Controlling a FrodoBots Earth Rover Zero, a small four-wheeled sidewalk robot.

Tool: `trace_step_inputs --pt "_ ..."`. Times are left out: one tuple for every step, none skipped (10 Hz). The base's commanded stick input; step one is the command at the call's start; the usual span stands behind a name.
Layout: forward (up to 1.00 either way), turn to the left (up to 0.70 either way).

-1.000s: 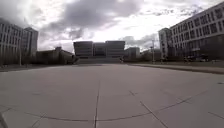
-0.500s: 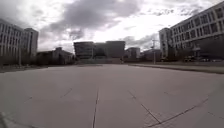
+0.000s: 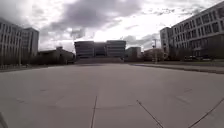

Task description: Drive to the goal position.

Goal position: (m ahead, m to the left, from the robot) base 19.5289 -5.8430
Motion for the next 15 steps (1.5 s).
trace_step_inputs --pt "0.50 0.01" --pt "0.50 0.01" --pt "0.50 0.01" --pt "0.50 0.01" --pt "0.50 0.01" --pt "0.50 0.01" --pt "0.50 0.01" --pt "0.50 0.01" --pt "0.50 0.01" --pt "0.50 0.01" --pt "0.50 0.01" --pt "0.50 0.01" --pt "0.50 0.01" --pt "0.50 0.01" --pt "0.50 0.01"
